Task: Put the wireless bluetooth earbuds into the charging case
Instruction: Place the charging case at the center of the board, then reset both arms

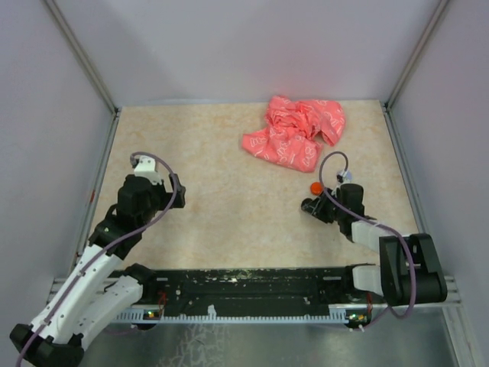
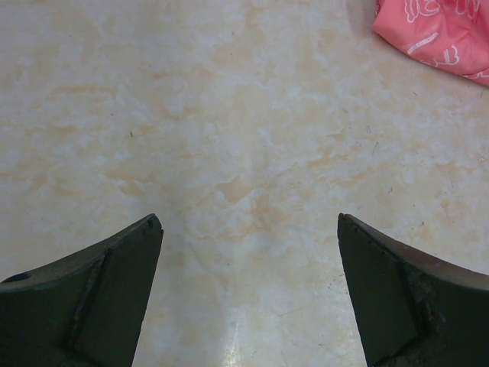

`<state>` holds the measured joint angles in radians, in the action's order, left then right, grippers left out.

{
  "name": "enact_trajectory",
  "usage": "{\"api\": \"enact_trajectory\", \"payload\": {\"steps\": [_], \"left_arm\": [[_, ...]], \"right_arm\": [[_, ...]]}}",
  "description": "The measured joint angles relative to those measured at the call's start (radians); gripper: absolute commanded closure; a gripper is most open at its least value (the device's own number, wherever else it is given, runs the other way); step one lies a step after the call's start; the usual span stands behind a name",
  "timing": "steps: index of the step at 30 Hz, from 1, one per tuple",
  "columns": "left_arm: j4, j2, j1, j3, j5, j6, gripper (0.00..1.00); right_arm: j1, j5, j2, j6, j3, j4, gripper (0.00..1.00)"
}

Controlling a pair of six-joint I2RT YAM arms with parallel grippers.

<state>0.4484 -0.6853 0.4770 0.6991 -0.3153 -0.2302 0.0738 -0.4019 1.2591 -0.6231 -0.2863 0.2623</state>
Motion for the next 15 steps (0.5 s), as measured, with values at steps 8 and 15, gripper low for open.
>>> {"api": "enact_trajectory", "payload": {"steps": [8,15], "left_arm": [[-0.019,0.019,-0.114,-0.019,0.074,-0.001,0.00],[-0.011,0.093,-0.120,-0.021,0.102,-0.037,0.00]], "right_arm": [[-0.007,0.163,-0.142,-0.032,-0.015,-0.127,0.27],[-0.011,0.298,-0.389,-0.023,-0.040,-0.425,0.15]]}}
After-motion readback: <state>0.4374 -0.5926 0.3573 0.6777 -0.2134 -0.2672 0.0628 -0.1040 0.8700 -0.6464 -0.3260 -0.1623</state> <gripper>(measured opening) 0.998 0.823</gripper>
